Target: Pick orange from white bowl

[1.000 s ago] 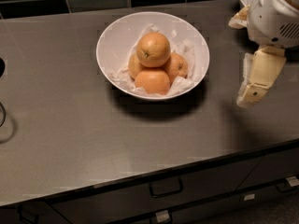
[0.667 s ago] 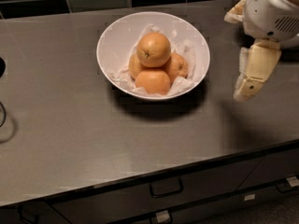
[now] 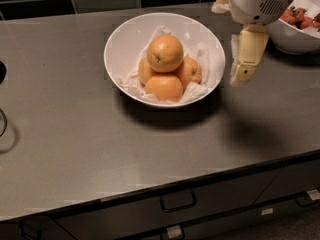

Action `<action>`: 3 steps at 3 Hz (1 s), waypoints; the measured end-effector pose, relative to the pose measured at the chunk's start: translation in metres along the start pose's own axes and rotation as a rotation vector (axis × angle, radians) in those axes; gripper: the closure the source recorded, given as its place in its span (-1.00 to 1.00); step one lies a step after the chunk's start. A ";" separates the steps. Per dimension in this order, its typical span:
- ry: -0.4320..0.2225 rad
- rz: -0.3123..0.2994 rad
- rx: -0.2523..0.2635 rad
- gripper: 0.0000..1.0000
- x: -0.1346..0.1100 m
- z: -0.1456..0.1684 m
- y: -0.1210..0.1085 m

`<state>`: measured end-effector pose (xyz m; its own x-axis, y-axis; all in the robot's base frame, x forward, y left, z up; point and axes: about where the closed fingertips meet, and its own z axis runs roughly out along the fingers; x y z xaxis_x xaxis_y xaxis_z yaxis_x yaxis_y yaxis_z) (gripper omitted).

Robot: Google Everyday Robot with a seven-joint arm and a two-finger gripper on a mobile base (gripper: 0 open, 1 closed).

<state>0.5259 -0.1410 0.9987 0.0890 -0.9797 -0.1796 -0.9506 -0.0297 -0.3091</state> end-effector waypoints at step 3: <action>-0.076 -0.130 -0.029 -1.00 -0.042 0.035 -0.035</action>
Offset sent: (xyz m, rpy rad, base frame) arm 0.0356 0.0601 -0.0275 0.0204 0.0823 0.2217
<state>0.5658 -0.0920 0.9841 0.2332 -0.9493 -0.2107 -0.9376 -0.1620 -0.3076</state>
